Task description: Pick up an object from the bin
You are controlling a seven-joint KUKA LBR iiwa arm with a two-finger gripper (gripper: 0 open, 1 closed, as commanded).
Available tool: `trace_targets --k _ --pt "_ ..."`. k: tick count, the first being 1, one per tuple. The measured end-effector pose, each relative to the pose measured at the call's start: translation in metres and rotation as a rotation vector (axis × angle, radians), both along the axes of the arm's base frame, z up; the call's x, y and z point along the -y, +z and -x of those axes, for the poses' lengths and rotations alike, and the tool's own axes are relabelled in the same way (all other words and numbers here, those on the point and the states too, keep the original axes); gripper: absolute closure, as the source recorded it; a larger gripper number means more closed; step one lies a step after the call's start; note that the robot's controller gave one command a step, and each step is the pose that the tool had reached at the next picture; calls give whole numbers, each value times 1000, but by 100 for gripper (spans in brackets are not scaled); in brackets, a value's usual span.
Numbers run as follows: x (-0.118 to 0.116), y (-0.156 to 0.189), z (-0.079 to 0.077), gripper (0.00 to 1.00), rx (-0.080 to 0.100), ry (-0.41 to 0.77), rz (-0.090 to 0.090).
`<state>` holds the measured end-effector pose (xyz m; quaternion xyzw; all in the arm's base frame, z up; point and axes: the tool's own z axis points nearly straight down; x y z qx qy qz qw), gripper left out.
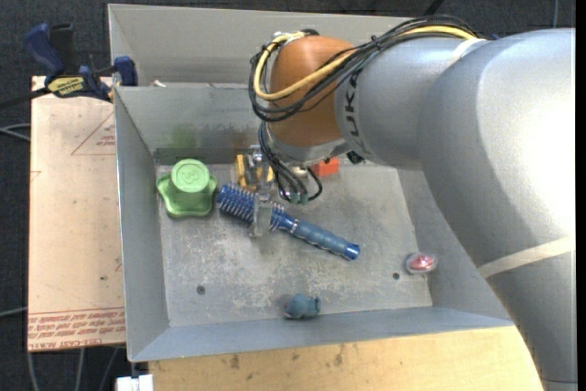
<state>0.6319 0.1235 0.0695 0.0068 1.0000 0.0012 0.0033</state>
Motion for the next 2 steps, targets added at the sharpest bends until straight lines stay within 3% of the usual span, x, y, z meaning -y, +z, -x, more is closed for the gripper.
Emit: trace_targets --k 1,2 --pt "-2 4 0 100 2 3 -1" --pt "-4 152 9 100 3 55 0"
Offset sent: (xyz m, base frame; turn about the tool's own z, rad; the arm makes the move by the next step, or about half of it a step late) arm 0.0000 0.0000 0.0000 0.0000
